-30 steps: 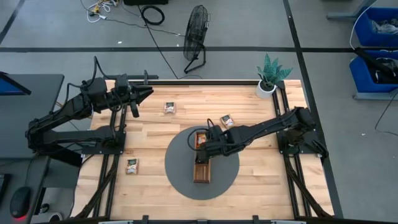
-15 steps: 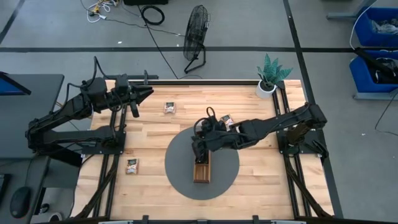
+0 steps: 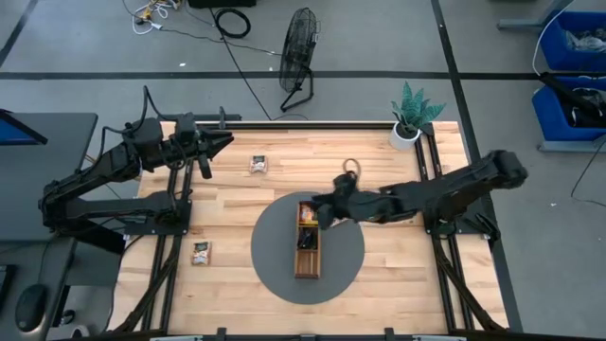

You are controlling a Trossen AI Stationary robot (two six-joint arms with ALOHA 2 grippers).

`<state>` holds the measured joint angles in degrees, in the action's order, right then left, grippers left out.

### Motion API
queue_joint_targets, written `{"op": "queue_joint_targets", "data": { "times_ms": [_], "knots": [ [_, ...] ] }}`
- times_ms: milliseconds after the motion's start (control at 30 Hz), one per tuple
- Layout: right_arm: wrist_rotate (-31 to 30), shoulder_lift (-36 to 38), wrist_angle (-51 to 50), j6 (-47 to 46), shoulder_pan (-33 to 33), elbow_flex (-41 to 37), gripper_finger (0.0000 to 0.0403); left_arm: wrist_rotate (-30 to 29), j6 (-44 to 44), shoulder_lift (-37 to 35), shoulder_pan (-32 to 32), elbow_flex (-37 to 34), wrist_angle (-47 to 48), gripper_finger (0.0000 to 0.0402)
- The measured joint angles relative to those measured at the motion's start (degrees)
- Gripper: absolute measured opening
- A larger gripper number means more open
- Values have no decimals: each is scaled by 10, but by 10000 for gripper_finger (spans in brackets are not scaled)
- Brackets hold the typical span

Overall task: Pick & Place Tea
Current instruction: Put the brown tea bag into the bottom section of the wooden organizer

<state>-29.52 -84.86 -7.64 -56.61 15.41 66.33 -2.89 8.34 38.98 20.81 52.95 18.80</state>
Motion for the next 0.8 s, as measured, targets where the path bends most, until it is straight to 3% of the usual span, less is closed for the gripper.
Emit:
{"op": "queue_joint_targets", "data": {
  "times_ms": [433, 633, 800],
  "knots": [
    [-44, 240, 55, -122, 30, -297, 178, 0, -30, 0, 0, 0, -14, 64],
    [7, 263, 50, -315, 44, -412, 178, -1, -23, 0, 0, 0, -18, 64],
    [32, 260, 50, -464, 51, -462, 178, 0, -15, 0, 0, 0, -18, 64]
  ]
}}
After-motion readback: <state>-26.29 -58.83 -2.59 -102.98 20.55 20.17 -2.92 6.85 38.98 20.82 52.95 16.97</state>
